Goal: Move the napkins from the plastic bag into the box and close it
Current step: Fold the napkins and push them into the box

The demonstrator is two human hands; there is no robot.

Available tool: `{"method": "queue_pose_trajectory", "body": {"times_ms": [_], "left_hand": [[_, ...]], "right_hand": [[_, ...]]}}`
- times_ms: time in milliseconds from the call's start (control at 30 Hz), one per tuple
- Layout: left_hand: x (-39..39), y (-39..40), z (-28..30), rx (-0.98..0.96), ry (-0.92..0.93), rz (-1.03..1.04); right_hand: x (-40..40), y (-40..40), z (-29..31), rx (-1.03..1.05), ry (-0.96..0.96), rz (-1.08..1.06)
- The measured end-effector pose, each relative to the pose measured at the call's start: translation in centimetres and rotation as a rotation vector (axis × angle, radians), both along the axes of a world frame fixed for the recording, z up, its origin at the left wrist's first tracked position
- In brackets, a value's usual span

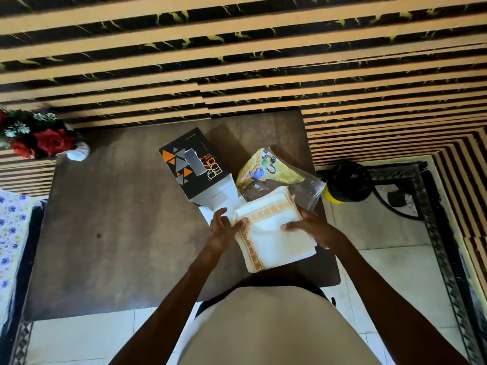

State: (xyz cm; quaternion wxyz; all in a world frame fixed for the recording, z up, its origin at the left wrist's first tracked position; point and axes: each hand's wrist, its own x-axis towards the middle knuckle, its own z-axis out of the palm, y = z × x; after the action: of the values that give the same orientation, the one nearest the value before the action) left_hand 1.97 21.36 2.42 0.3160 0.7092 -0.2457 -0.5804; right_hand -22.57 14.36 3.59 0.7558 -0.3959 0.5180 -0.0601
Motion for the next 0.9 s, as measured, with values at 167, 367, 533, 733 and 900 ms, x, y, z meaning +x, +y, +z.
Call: {"method": "queue_pose_trajectory", "body": {"times_ms": [167,367,533,733,900], "left_hand": [[2.1,-0.5,3.8,0.013,0.496,-0.076],[4.5,-1.4,4.2,0.052,0.815,-0.017],[6.4,-0.9,3.6,0.002,1.079,0.033],[7.4,-1.0,5.1,-0.190,0.659,0.058],[8.9,-0.2,5.4,-0.156,0.709,-0.076]], "right_hand": [[0.2,-0.9,2.3,0.109,-0.210,-0.115],[2.5,-1.0,4.0,0.044,-0.280,-0.035],[4.9,-0.9,5.1,0.063,-0.273,-0.004],[7.3,0.2,4.4,0.108,-0.197,-0.035],[8.1,1.0,3.5,0.202,-0.171,-0.075]]}}
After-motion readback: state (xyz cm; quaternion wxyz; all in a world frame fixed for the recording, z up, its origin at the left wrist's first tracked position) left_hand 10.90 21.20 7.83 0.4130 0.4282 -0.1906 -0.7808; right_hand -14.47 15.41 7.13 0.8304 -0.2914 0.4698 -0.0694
